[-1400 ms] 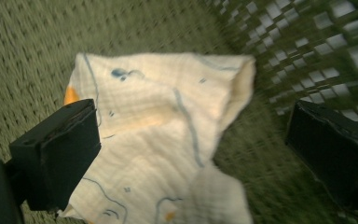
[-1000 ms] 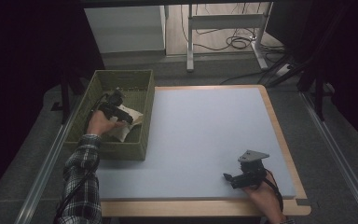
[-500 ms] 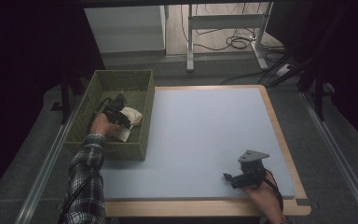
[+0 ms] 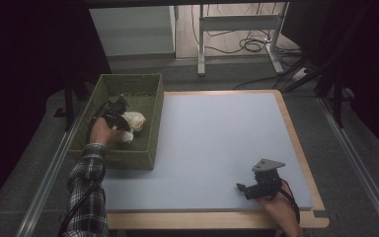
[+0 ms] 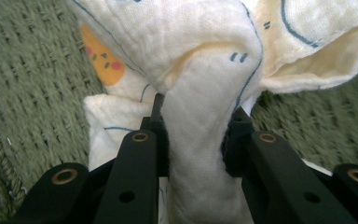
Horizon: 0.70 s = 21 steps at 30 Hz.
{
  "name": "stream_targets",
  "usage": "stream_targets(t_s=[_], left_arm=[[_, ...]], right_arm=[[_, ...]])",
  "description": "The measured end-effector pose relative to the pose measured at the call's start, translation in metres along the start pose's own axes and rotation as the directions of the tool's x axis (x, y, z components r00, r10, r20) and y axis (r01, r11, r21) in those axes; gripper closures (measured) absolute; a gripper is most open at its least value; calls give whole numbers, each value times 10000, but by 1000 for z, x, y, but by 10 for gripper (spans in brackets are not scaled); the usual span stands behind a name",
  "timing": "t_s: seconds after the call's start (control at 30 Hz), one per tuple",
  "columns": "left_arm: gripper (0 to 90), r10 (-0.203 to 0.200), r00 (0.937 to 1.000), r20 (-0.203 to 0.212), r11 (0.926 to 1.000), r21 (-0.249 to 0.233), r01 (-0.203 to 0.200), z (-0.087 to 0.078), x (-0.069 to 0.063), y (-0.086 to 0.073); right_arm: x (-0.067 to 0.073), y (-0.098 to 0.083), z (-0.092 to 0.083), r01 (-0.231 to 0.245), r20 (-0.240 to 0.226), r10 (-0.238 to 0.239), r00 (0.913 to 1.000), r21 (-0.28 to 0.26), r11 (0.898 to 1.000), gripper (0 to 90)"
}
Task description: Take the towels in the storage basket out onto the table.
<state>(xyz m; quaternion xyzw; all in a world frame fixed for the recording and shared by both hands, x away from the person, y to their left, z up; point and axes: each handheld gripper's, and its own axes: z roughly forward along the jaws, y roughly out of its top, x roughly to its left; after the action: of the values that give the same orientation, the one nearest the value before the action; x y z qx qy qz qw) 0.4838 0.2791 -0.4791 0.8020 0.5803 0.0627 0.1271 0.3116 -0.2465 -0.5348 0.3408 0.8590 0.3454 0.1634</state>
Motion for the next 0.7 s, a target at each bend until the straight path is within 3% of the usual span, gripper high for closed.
stream_targets(t_s=[0.3,0.53,0.7], left_arm=[[726,-62,9985,539,9955,-936,113,-33,4,-10],[726,266,9984,493,9902,-1380,-196,-55,-3,-15],[726,280,9984,500,9865,-1628,-195,-67,-5,-20]], right_arm=[[0,0,0,3,4,-3,10000,0,10000,32],[0,0,0,5,4,-5,10000,-4,10000,32],[0,0,0,6,7,-6,10000,-3,10000,32]])
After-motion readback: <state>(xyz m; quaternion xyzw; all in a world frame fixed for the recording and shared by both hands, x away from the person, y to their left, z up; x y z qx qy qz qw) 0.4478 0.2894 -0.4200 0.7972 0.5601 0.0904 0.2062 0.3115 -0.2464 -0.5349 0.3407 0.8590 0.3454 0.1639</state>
